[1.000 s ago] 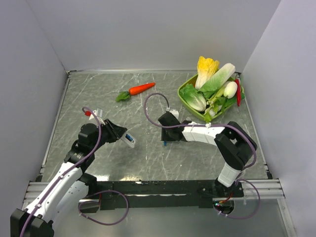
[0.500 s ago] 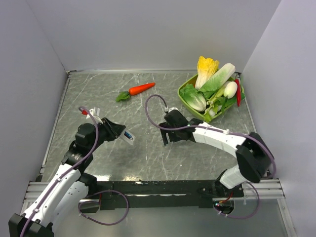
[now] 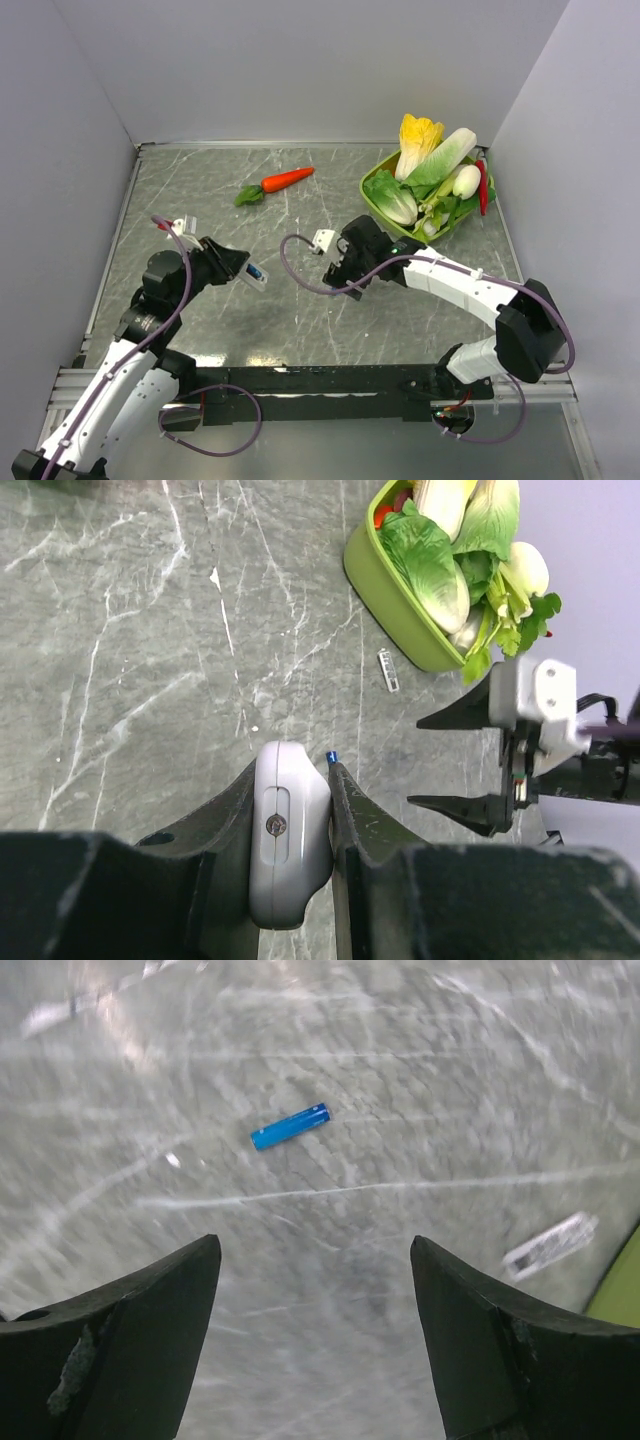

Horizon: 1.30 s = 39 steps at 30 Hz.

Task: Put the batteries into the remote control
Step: Move the battery to the center of the board, then pick up the battery from the center of the board.

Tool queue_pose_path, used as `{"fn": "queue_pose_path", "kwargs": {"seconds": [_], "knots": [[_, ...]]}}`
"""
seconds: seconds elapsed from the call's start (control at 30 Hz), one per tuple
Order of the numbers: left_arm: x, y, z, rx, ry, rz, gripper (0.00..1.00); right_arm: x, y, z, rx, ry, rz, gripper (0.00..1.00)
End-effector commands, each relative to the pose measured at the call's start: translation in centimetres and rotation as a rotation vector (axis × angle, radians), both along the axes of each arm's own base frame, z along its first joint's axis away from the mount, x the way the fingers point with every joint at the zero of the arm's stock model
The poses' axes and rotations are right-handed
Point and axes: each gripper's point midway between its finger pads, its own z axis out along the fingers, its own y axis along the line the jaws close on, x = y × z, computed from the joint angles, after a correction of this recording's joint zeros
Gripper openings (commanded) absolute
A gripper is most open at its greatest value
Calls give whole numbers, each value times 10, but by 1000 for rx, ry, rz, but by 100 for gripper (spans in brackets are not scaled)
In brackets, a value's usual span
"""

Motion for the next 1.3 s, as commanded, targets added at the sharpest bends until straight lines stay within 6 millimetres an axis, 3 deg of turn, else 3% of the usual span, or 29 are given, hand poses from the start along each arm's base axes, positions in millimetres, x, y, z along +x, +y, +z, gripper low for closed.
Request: {"fn": "queue_pose_path", "kwargs": {"seconds": [0.0, 0.47, 0.77, 0.9, 1.27], "knots": [[-3, 1, 24, 7, -68, -18, 1, 4, 6, -8, -47, -68, 349, 83], [-4, 8, 21, 59, -68, 1, 1, 32, 28, -42, -175, -72, 607, 80], [-4, 9, 19, 76, -62, 0, 1, 28, 48, -56, -150, -19, 699, 74], [-3, 9, 19, 85, -61, 0, 1, 24, 54, -61, -137, 18, 723, 67], [-2, 8, 16, 87, -51, -7, 1, 9, 53, -83, -160, 104, 764, 63]]}}
